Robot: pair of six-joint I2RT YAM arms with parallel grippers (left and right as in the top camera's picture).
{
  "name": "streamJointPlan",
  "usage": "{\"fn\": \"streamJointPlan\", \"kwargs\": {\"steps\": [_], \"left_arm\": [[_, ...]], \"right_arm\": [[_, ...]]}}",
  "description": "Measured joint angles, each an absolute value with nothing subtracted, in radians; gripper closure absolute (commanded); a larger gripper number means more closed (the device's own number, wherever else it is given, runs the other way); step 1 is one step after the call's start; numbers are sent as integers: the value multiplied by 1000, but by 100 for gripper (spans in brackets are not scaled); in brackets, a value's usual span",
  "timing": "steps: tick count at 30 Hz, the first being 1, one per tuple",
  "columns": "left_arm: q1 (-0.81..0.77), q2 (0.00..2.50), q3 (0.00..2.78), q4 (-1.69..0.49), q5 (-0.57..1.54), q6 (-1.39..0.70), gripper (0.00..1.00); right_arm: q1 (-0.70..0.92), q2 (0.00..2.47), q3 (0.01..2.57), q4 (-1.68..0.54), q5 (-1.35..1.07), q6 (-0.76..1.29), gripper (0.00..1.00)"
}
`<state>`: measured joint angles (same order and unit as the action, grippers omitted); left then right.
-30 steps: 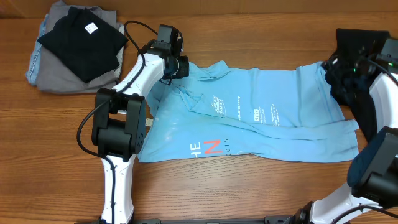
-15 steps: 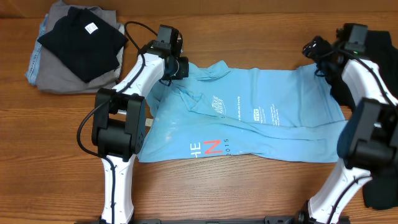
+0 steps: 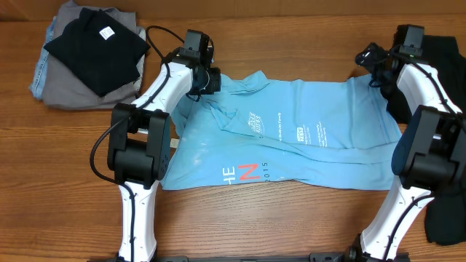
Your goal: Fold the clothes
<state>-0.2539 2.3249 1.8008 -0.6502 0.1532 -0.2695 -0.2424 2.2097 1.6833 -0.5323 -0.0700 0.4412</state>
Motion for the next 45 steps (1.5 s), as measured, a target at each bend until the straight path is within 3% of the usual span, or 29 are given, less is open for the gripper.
{"fn": "streamJointPlan", "kwargs": {"steps": [12,23,31,45], "left_arm": [[-254,2325,1801,-651,153,-270,94],[-254,2325,1801,-651,153,-270,93],[-254,2325,1801,-651,153,-270,94],[-254,2325,1801,-659,154,-270,96]], "right_arm": [[-243,2264,1683,-508,-60,445,16],[-249,2281,1688,-498,-52,452,55],[-268,2284,1734,-532,-51,470,96],[-282,2284,1740,-598,-50,488,96]]}}
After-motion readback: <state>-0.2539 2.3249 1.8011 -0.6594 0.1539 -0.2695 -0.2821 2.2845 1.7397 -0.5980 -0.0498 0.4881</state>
